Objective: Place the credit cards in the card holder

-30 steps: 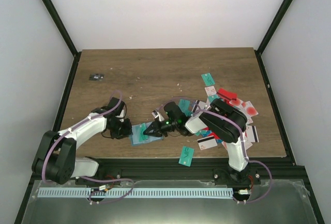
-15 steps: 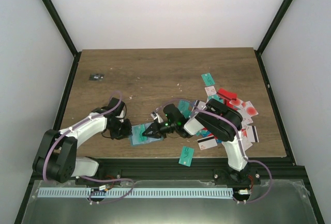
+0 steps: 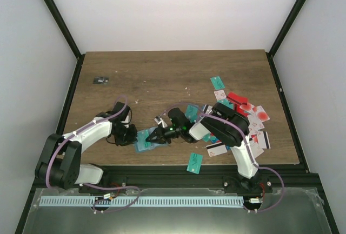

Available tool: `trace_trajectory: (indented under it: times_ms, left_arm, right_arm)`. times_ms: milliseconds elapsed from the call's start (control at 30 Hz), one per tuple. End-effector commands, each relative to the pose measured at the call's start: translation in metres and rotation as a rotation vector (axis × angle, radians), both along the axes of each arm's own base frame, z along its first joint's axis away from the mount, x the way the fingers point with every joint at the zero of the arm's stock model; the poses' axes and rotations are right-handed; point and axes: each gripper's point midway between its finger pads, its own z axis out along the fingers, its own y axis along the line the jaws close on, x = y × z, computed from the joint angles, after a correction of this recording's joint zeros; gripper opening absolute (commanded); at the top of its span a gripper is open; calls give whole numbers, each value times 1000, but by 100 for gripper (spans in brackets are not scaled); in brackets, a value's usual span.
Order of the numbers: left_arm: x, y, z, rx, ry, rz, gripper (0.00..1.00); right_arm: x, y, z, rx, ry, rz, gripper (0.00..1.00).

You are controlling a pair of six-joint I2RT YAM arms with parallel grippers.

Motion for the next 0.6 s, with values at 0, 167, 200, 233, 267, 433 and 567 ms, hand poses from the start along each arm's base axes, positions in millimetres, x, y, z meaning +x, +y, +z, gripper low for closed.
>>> trace_trajectory:
  times_ms: [0,167,200,233,267,433,567]
  left_arm:
    - [-3,-4,-2,-15,16,-18,16]
    - [1,-4,0,-13,1,-18,16]
    - [2,-5,0,-13,1,-19,16]
    - [2,-5,1,-13,-1,-20,16]
    - [3,-5,2,-12,-4,-20,16]
    - [7,-3,12,3,-22,-19,16]
    - [7,0,21,14,-44,-10,17]
  right_arm:
    - [-18,15,-14,-40,5,48,1]
    - [-22,15,-18,-59,8,72,1]
    - [-23,15,-19,-61,8,77,1]
    - [-24,16,-19,-63,6,81,1]
    - [-25,15,-19,-66,6,86,1]
    - [-24,17,-21,-97,0,100,2]
    - [-22,17,-19,-128,-21,106,4]
